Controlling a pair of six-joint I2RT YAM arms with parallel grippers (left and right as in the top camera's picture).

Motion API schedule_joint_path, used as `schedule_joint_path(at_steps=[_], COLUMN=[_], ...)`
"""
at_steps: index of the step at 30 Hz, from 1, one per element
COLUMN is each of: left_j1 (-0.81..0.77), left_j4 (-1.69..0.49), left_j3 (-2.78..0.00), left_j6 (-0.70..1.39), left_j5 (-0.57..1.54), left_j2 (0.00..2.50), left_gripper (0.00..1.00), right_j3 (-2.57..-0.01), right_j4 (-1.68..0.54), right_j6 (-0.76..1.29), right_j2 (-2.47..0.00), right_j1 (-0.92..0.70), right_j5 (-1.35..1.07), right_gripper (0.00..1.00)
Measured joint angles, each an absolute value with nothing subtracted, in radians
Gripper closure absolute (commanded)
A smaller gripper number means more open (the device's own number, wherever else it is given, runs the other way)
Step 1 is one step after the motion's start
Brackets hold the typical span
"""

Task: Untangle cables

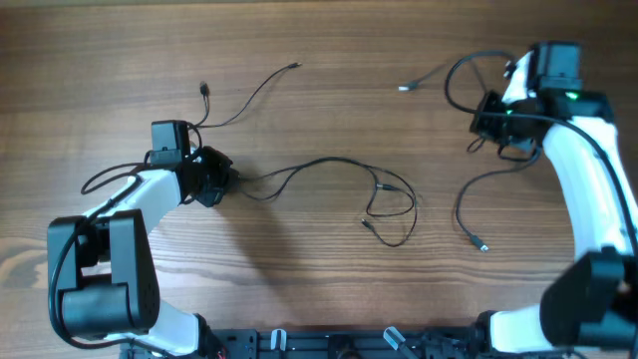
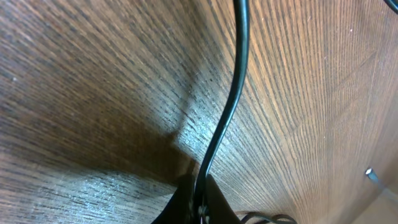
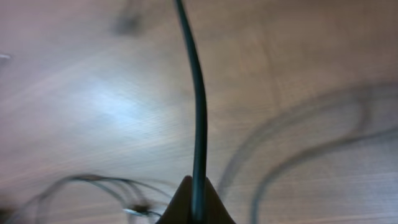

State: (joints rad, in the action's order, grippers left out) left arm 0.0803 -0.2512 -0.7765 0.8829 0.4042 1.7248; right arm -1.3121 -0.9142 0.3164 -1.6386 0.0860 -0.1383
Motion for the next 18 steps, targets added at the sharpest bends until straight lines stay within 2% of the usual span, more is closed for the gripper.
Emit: schedule_joint_path(at_steps=[6, 12, 14, 15, 16, 18], left_j1=[0.077, 0.075, 0.074, 0.074, 0.073, 0.072], left_j4=[-0.253, -0.253, -0.253, -0.253, -0.253, -0.253], left_j3=[-0.778, -0.779, -0.780, -0.780, -0.781, -0.781], left_j6=[0.883, 0.883, 0.883, 0.883, 0.883, 0.883], left_j5=[0.394, 0.393, 0.390, 0.389, 0.387, 0.385], left_j2=[1.724, 1.723, 1.723, 1.723, 1.723, 1.722], left_gripper=[0.91, 0.91, 0.90, 0.90, 0.90, 0.90], right_j3=[-1.311, -1.261, -1.172, -1.125, -1.083, -1.009], right_j4=[-1.039, -1.036, -0.994, -0.963, -0.921, -0.873], right_j6=[0.402, 0.419, 0.431, 0.439, 0.443, 0.446], right_j2=[-1.736, -1.739, -1.740, -1.742, -1.742, -1.745], right_j1=[0.088, 0.088, 0.088, 0.088, 0.088, 0.088], right_j5=[-0.022, -0.002, 0.001, 0.002, -0.001, -0.011], right_gripper=[0.95, 0.89, 0.74, 0.56, 0.46, 0.33])
